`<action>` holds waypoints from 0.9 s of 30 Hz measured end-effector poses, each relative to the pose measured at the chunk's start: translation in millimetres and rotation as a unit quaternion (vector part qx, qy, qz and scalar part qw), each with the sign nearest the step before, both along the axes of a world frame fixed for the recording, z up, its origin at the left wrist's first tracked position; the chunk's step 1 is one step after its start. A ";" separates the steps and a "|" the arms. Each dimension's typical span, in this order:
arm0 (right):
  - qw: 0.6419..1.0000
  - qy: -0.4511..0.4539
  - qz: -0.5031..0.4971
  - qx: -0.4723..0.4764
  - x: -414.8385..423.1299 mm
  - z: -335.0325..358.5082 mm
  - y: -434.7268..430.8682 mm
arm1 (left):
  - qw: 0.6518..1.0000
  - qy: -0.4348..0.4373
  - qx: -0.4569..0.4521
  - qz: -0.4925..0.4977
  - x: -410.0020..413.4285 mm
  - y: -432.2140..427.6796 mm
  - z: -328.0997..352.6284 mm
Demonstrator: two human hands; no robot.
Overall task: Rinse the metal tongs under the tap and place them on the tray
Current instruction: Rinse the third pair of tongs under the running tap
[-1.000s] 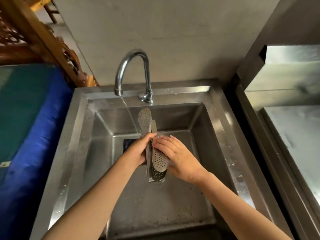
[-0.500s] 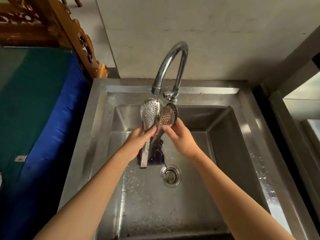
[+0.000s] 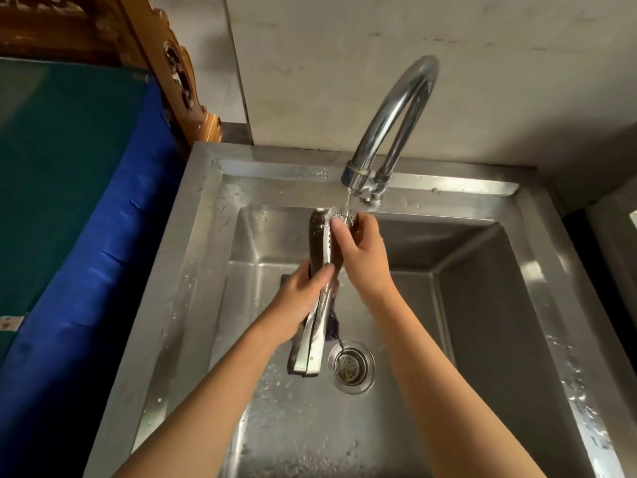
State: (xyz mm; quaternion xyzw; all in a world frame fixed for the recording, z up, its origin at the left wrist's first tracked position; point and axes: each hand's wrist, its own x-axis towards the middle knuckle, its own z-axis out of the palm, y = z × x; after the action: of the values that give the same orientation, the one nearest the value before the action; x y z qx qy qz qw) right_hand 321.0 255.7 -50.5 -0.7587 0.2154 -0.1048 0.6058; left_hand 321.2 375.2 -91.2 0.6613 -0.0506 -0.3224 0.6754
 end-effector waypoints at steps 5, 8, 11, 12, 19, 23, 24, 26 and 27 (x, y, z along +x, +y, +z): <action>0.982 -0.037 -0.005 0.186 7.8 -1.8 4.8 | 1.000 0.018 0.003 0.023 -5.8 -16.0 -0.7; 0.985 -0.035 -0.061 0.158 13.7 -5.9 7.9 | 0.989 -0.077 0.030 0.125 0.1 -18.2 6.9; 0.991 -0.023 -0.051 0.121 14.8 -4.8 12.5 | 0.971 -0.158 0.006 0.177 18.6 -25.9 23.6; 0.993 -0.022 -0.047 0.110 15.9 -2.5 14.0 | 0.972 -0.156 -0.002 0.178 23.1 -31.6 29.8; 0.997 -0.053 -0.045 -0.028 27.3 8.3 10.4 | 0.980 0.058 -0.127 0.145 31.9 -52.5 47.6; 0.982 -0.074 0.095 -0.142 12.5 -3.5 6.0 | 0.979 0.068 -0.131 0.139 46.5 -54.5 53.5; 0.978 -0.072 0.139 -0.138 6.5 -7.3 8.3 | 0.977 0.064 -0.136 0.150 49.3 -54.8 53.4; 0.977 -0.049 0.170 -0.121 0.9 -14.1 8.9 | 0.970 0.078 -0.162 0.167 44.5 -56.2 51.4; 0.979 -0.030 0.164 -0.115 2.6 -14.4 7.4 | 0.964 0.101 -0.180 0.166 38.7 -57.5 48.9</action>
State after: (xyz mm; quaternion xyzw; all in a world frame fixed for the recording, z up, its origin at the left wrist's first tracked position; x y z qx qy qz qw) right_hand 323.5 263.1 -64.8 -0.8449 0.0563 -0.0508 0.5296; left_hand 359.9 317.6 -42.3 0.4922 0.0711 -0.2568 0.8287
